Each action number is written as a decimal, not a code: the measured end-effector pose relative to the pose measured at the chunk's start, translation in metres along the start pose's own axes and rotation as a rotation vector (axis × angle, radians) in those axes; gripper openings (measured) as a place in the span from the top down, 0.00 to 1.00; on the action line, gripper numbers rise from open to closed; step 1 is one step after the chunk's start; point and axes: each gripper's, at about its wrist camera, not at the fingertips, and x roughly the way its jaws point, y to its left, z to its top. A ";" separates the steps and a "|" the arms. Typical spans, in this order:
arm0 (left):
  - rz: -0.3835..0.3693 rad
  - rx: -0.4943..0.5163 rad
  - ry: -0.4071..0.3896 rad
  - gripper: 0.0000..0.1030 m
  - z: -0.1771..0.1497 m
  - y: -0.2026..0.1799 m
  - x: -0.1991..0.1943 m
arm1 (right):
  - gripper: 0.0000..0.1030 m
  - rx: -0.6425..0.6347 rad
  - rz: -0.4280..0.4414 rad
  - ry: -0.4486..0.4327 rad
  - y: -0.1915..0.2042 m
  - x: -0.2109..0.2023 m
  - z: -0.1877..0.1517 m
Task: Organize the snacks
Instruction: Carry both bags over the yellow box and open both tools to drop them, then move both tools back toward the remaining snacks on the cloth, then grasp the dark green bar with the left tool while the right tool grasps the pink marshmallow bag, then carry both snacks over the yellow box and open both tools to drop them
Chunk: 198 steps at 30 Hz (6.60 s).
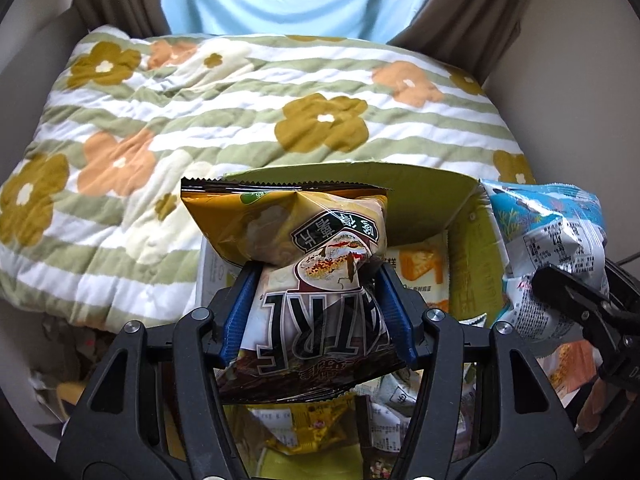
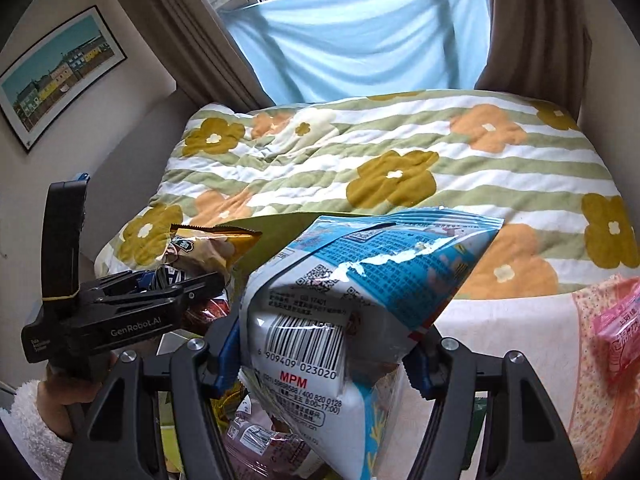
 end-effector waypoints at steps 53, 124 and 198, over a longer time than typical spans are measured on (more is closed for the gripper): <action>-0.073 0.073 -0.163 0.00 -0.044 -0.097 -0.091 | 0.02 -0.004 -0.186 -0.203 -0.037 -0.132 -0.008; 0.141 -0.100 0.232 0.60 -0.147 -0.273 0.143 | 0.19 -0.366 -0.351 0.255 -0.345 -0.005 -0.088; -0.029 -0.088 -0.021 0.00 -0.054 0.013 -0.057 | 0.32 -0.145 -0.066 0.060 0.042 0.022 0.030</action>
